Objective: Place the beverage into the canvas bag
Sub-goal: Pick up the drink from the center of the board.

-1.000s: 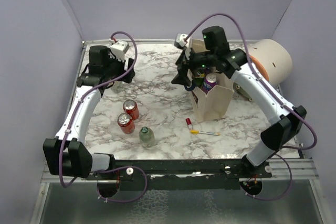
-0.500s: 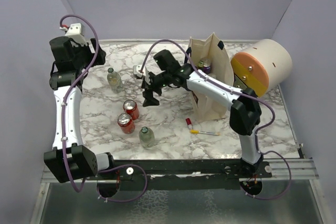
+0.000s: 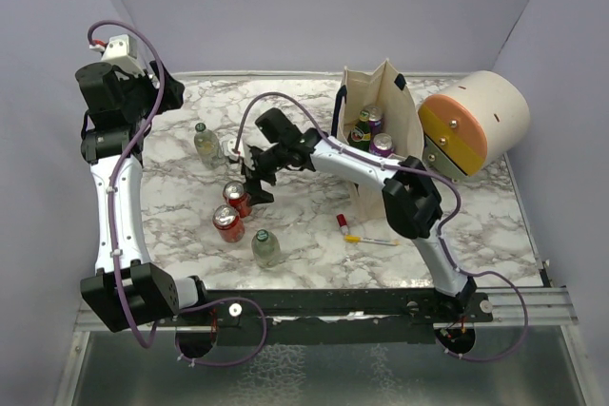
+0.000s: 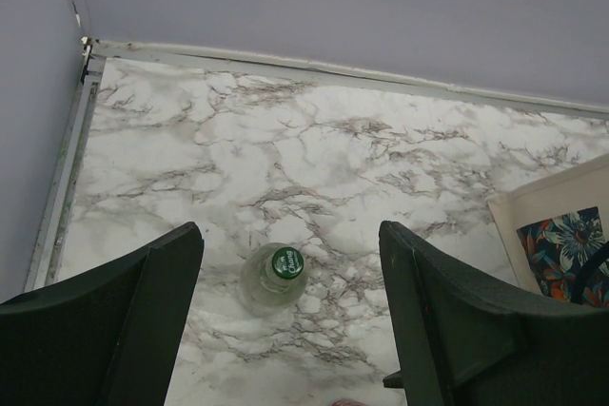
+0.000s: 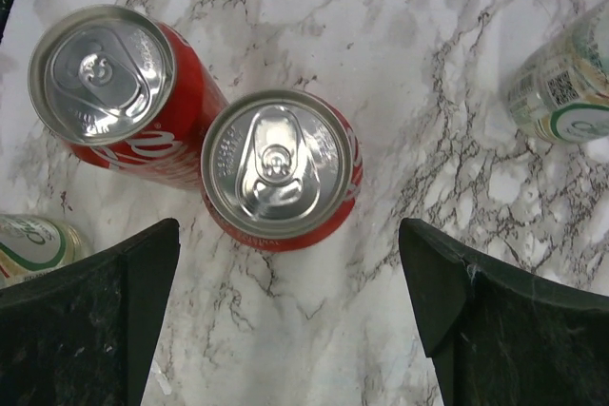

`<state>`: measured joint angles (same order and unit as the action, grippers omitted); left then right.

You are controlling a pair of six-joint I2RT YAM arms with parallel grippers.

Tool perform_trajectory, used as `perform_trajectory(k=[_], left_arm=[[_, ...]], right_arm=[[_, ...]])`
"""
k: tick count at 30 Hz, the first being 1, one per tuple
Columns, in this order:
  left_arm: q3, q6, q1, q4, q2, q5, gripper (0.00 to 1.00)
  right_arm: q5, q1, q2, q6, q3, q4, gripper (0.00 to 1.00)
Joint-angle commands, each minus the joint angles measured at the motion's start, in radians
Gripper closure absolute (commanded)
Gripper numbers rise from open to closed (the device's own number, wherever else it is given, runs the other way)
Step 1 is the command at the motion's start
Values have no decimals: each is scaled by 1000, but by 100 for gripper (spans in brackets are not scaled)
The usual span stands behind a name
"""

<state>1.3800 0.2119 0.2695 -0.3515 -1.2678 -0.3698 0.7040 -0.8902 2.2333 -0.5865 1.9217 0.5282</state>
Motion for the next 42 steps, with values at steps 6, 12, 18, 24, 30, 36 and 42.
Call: perform_trajectory(k=[6, 12, 18, 24, 30, 36, 42], left_arm=[[44, 25, 10, 26, -2, -46, 23], [56, 36, 10, 29, -7, -56, 23], [56, 54, 10, 41, -13, -70, 23], [44, 54, 10, 57, -23, -82, 23], [40, 63, 4, 85, -41, -99, 23], [47, 37, -44, 99, -59, -93, 23], [66, 34, -87, 112, -87, -83, 23]], right_arm=[[-8, -60, 78, 2, 58, -132, 3], [-36, -62, 115, 13, 83, -172, 11], [-40, -62, 144, 29, 119, -172, 24], [-44, -62, 148, 25, 177, -114, 43], [-73, -62, 102, 26, 250, -56, 63], [-113, -57, 12, 37, 294, -9, 78], [-174, -17, -126, 47, 305, 81, 81]])
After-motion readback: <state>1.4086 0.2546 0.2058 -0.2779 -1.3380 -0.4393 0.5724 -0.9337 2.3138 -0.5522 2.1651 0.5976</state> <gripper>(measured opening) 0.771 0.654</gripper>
